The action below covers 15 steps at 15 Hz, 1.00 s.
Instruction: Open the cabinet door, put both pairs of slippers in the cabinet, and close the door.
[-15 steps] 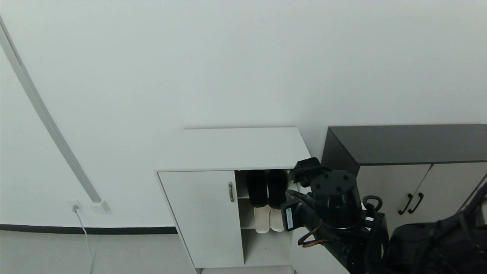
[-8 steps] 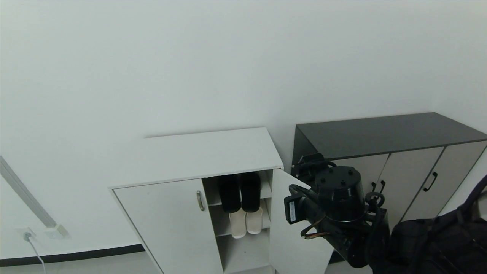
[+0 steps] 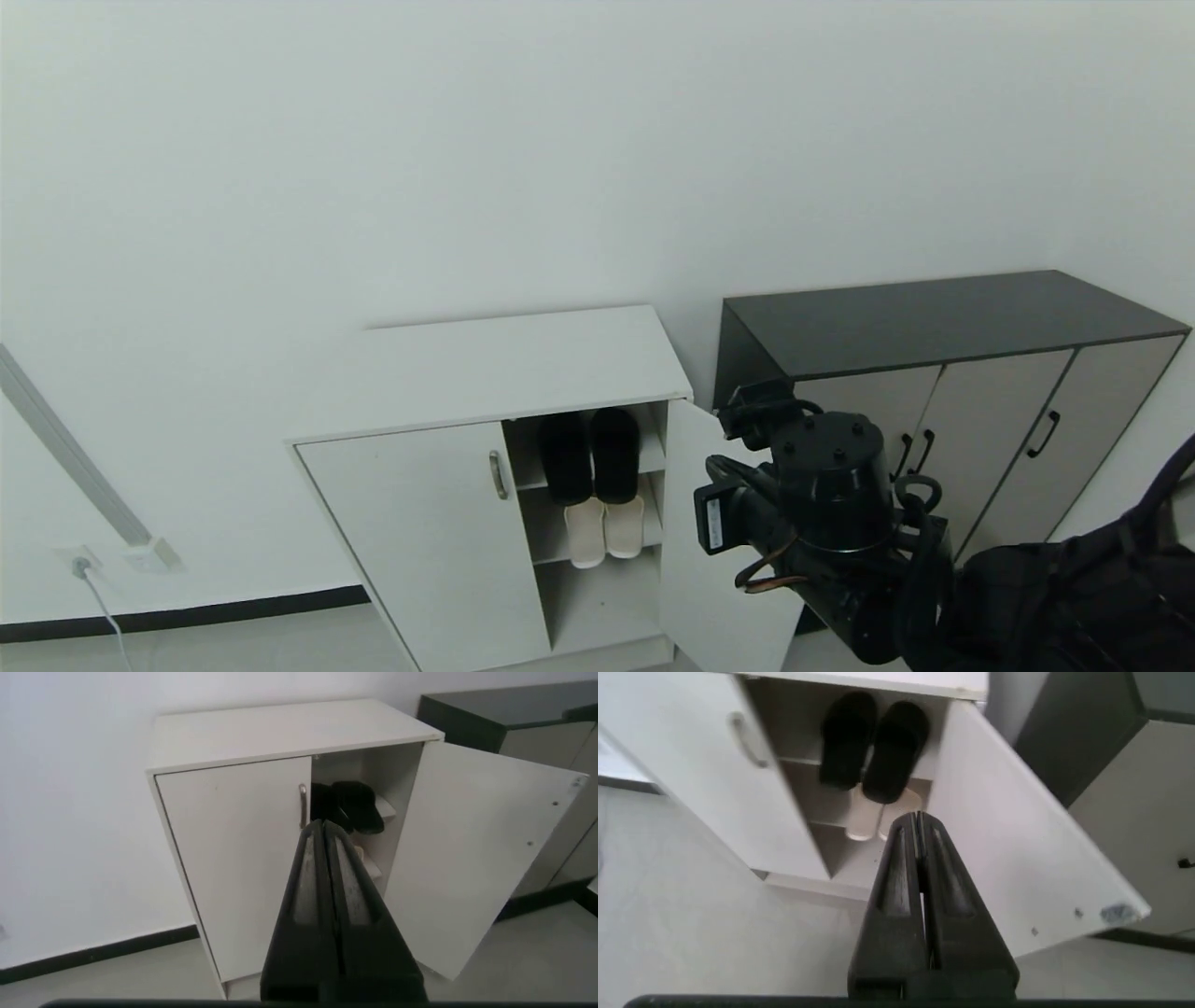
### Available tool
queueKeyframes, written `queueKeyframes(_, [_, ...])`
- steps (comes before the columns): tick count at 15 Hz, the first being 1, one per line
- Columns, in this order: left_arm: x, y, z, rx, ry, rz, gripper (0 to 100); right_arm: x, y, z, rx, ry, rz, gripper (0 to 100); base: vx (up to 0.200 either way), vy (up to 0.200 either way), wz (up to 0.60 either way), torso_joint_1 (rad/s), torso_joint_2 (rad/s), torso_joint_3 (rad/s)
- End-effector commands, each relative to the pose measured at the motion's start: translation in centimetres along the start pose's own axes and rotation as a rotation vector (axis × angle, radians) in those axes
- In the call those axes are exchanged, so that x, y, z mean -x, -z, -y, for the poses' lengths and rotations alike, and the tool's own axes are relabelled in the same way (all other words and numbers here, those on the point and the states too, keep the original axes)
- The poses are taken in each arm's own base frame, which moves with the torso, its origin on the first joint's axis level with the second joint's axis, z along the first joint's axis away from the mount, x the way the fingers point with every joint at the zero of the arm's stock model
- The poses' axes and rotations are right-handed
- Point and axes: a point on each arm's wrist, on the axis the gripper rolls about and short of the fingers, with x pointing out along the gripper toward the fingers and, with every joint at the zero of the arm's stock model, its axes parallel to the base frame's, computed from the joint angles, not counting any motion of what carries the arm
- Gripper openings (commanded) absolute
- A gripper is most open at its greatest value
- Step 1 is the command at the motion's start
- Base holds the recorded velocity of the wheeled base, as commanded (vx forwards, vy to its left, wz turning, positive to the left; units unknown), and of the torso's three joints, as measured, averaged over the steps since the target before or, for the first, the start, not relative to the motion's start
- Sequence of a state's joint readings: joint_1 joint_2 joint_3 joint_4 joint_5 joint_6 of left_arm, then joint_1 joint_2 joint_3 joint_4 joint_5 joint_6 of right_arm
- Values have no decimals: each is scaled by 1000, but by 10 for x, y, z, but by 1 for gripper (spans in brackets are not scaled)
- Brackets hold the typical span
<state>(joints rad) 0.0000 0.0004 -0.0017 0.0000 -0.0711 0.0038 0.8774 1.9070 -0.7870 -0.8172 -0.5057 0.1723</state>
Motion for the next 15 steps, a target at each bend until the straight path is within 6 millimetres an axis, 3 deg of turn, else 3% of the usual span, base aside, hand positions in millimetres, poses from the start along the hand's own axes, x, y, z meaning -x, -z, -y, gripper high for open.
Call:
queueKeyframes(1, [0, 0, 0, 1, 1, 0, 0, -1, 0, 0, -5, 2, 9, 0, -200, 0, 0, -12, -2, -2])
queueKeyframes(6, [0, 0, 0, -1, 1, -1, 0, -26, -25, 23, 0, 67, 72, 0, 0, 0, 0, 0, 0, 0])
queueKeyframes(11, [0, 0, 0, -1, 1, -1, 0, -72, -63, 73, -33, 178, 24, 0, 0, 0, 0, 0, 0, 0])
queueKeyframes(15, [0, 0, 0, -1, 1, -1, 0, -115, -48, 103, -46, 227, -14, 0, 0, 0, 0, 0, 0, 0])
